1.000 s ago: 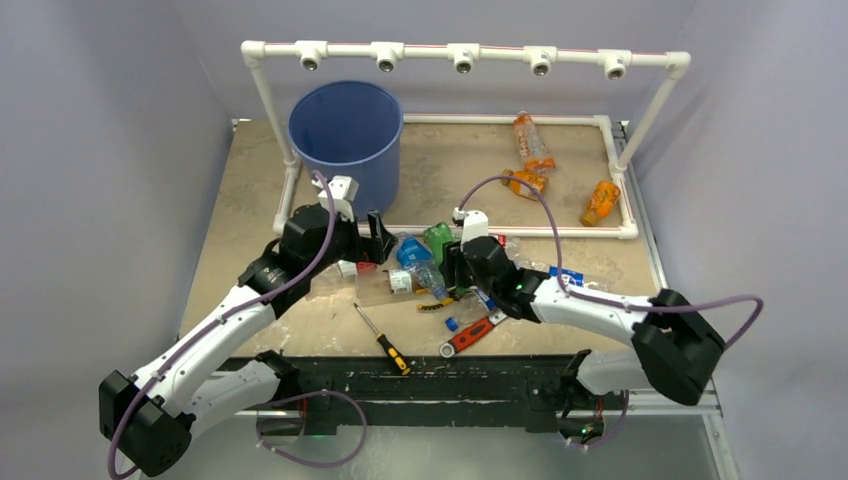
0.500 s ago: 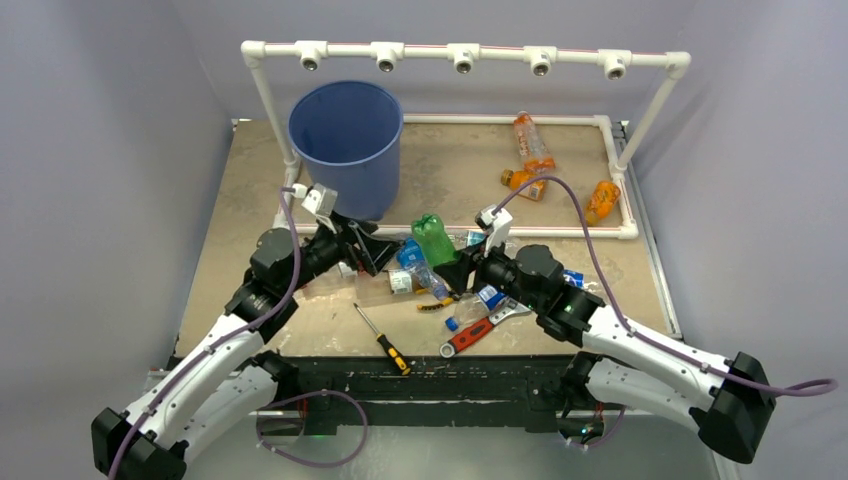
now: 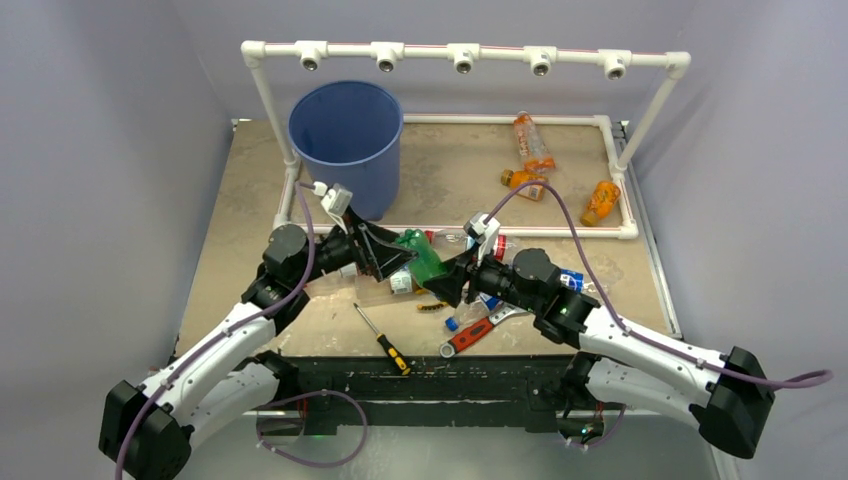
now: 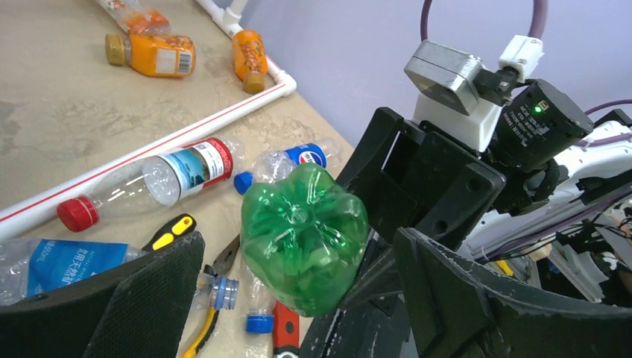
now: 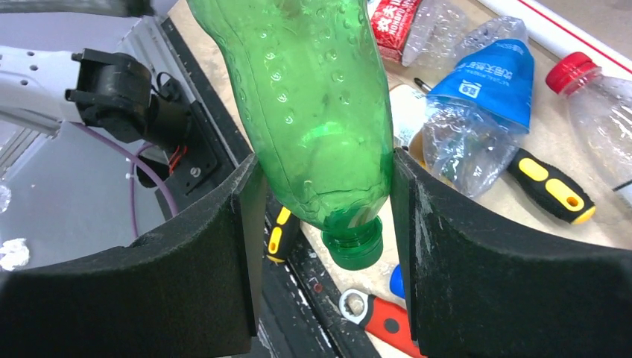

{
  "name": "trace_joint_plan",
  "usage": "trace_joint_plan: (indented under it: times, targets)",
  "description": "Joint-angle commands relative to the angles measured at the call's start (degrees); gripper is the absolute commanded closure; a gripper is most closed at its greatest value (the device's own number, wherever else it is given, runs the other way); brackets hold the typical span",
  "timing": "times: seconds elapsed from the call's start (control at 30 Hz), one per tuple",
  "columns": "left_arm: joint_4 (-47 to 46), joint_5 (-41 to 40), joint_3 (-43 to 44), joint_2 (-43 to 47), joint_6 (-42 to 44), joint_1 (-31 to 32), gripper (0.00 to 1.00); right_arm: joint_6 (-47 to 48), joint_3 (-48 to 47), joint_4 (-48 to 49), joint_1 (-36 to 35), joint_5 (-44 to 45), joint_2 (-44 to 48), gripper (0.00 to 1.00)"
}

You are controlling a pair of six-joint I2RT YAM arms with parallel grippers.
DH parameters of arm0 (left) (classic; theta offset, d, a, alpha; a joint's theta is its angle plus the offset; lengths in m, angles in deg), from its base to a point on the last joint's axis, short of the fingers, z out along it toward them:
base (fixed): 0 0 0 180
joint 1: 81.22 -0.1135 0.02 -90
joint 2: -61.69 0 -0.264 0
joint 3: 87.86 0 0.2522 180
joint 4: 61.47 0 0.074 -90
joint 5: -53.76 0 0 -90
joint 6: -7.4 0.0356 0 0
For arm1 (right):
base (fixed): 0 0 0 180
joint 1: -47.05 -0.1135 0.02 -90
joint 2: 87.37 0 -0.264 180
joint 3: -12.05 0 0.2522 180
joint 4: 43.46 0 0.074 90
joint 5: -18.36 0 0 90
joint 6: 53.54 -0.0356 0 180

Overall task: Put the plastic bottles in the bin
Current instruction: Pick up the plastic bottle at the center of the board.

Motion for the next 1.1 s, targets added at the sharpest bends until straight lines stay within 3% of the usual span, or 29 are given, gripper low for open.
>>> trace_joint_plan:
  times: [0.0,0.1,0.3,0.5,0.9,1.07]
  targets:
    - [-4.32,2.44,-0.22,-0.81,-2.02,-0.20,0.04,0.26,-0.41,3.86,-1.71,-1.03,-0.47,0.56]
    - [-4.08,3.62,0.24,-2.04,-2.54,-0.11,0.09,0.49,-0.97,3.97,-3.06,-0.42,-0.93,0.56]
    - [-6.84,6.90,0.02,-3.77,-4.25,-0.10,0.28,1.15,-2.15,2.58,-4.63,2.17,-1.49,0.57]
    - [-8.78,10.11,0.05,-5.37,-5.69,0.24,0.31,1.15,-2.38,2.09,-4.72,4.17,-1.13,0.57]
    - [-8.48,10.96,0.31,-5.70,-5.71,0.75,0.23,0.63,-1.73,2.42,-4.72,9.57,2.67,0.58]
    - [-8.66,10.87,0.21,-5.40,-5.41,0.99,0.32,0.71,-2.11,2.46,-4.72,7.41,1.57,0.58]
